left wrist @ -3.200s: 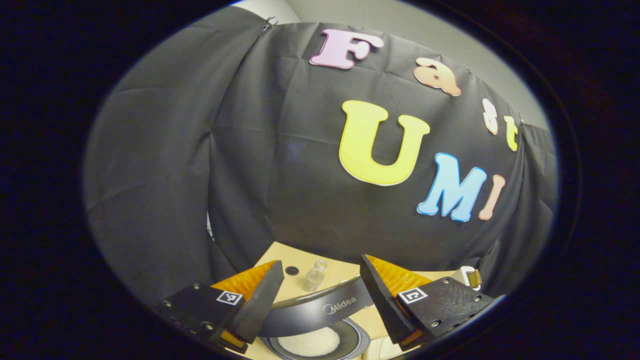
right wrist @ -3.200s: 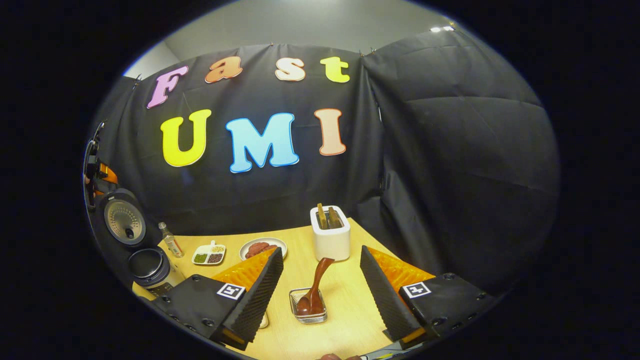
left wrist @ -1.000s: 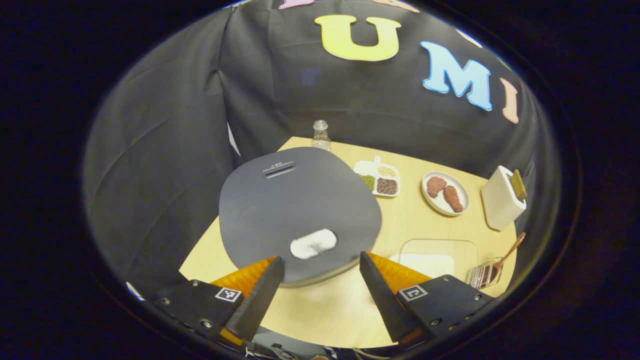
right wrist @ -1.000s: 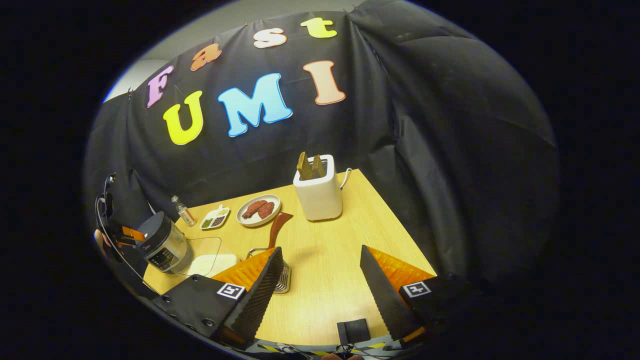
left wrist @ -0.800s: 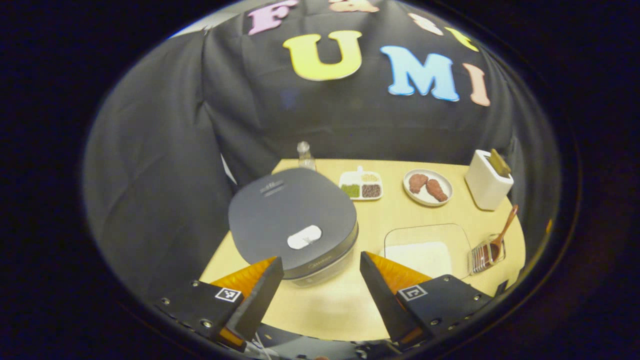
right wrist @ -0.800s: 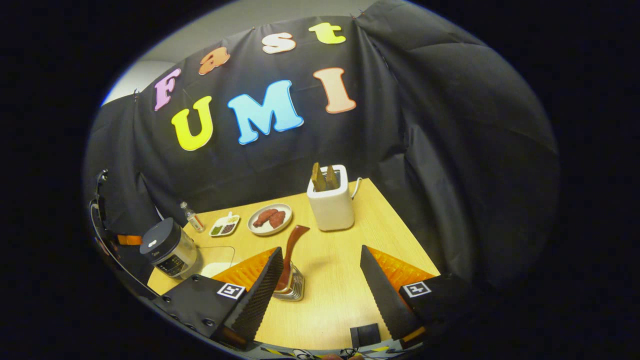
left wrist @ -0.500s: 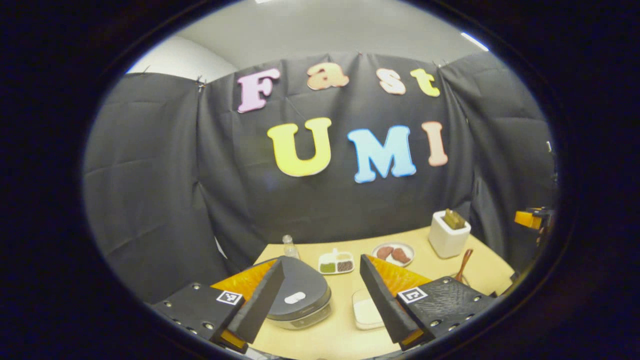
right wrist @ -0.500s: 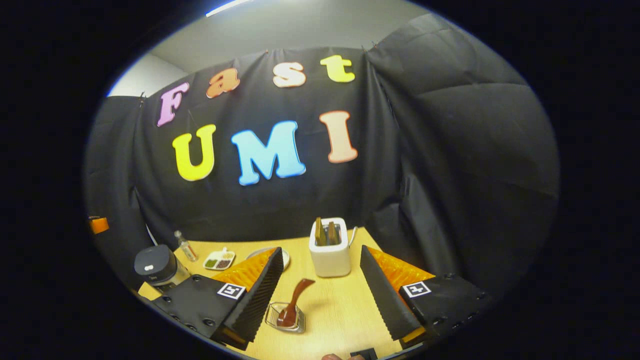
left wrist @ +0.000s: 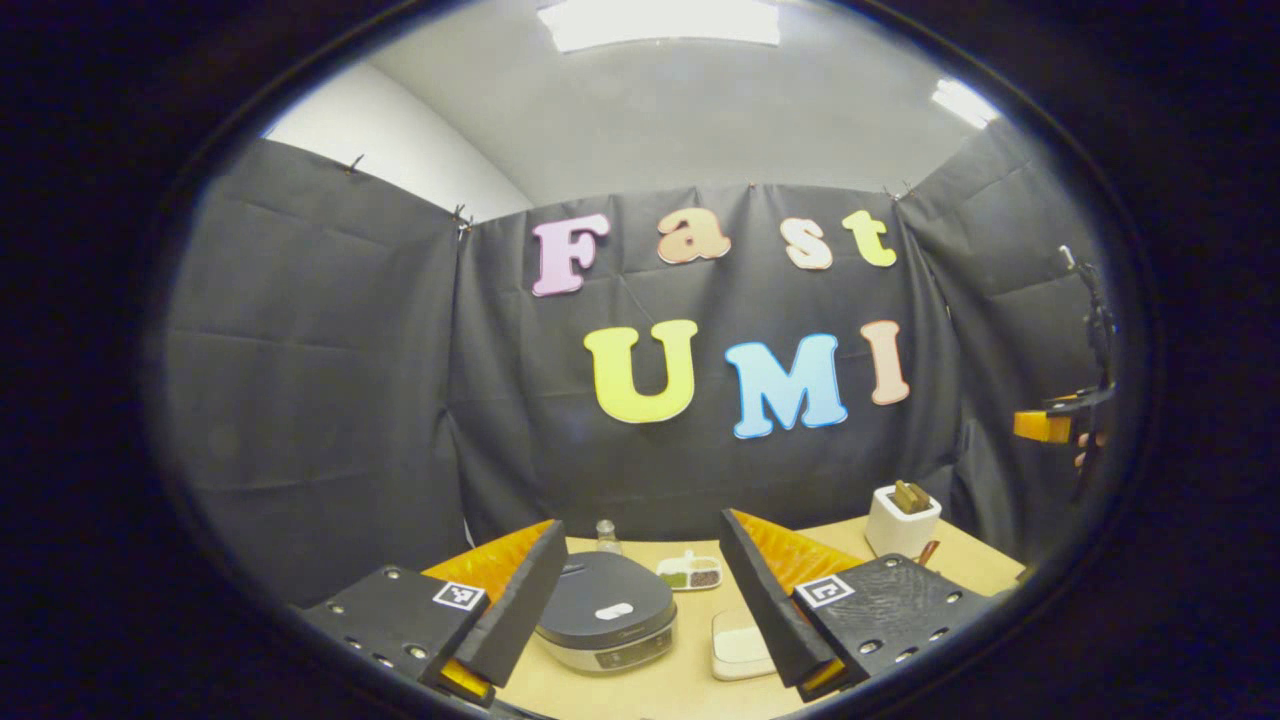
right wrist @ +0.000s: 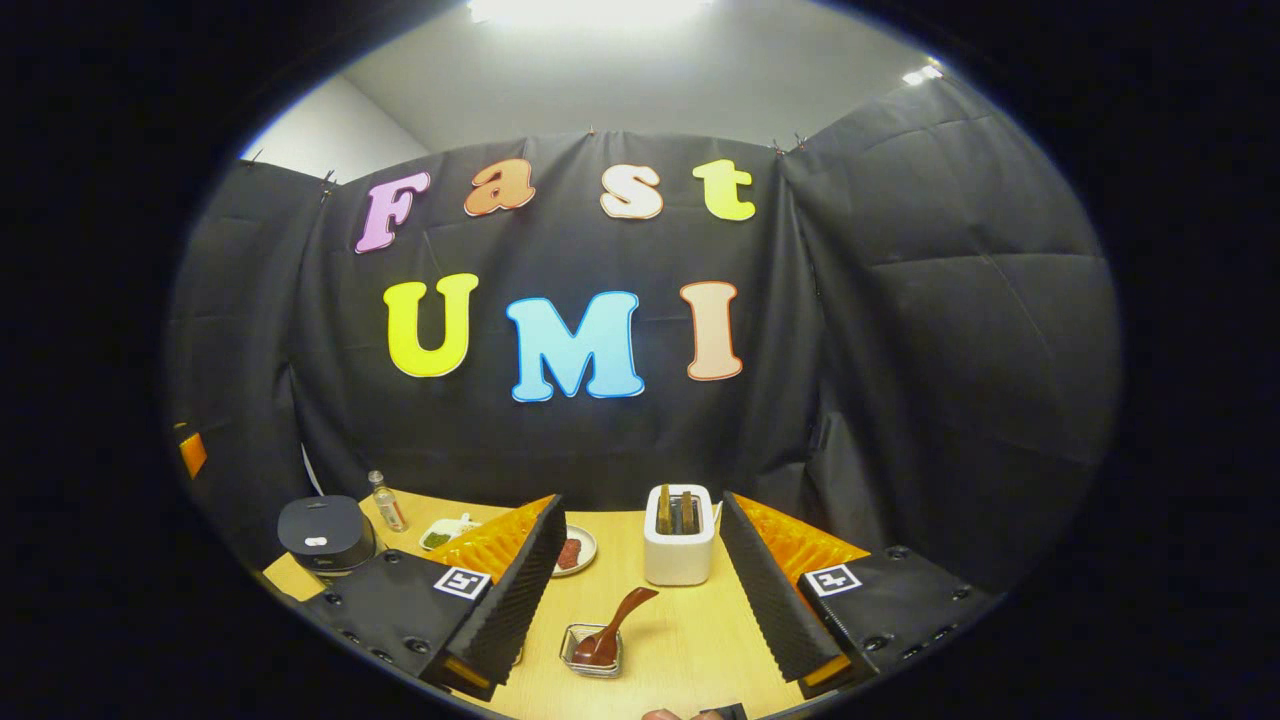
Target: Close the left gripper, press the button to open the rice cooker; take a wooden spoon from the chopstick holder with the right hand, scoop a spoonful of rice and pour it into the rice cooker, then put the wooden spoon back into the chopstick holder.
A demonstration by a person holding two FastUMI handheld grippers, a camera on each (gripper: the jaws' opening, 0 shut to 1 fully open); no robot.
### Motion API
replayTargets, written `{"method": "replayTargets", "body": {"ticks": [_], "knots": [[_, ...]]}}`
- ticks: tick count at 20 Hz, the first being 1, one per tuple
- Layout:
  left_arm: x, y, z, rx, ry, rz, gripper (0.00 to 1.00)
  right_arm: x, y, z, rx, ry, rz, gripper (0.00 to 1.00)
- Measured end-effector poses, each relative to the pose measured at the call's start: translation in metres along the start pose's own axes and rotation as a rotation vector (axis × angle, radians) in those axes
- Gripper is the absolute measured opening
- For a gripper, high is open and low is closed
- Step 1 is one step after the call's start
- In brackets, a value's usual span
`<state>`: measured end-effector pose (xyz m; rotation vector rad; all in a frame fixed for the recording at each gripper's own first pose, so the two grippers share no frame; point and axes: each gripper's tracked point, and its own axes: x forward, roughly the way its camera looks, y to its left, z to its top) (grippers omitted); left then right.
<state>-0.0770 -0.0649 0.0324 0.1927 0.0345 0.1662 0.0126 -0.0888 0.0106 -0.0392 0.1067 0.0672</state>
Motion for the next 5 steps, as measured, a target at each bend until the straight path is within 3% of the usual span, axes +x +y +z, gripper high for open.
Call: {"method": "replayTargets", "body": {"ticks": [5], "knots": [[0.001,0.004,-0.009,-0.038,0.002,-0.025,0.97,-0.004,0.022,0.011,0.010,-0.027,0.014,0.98]]}}
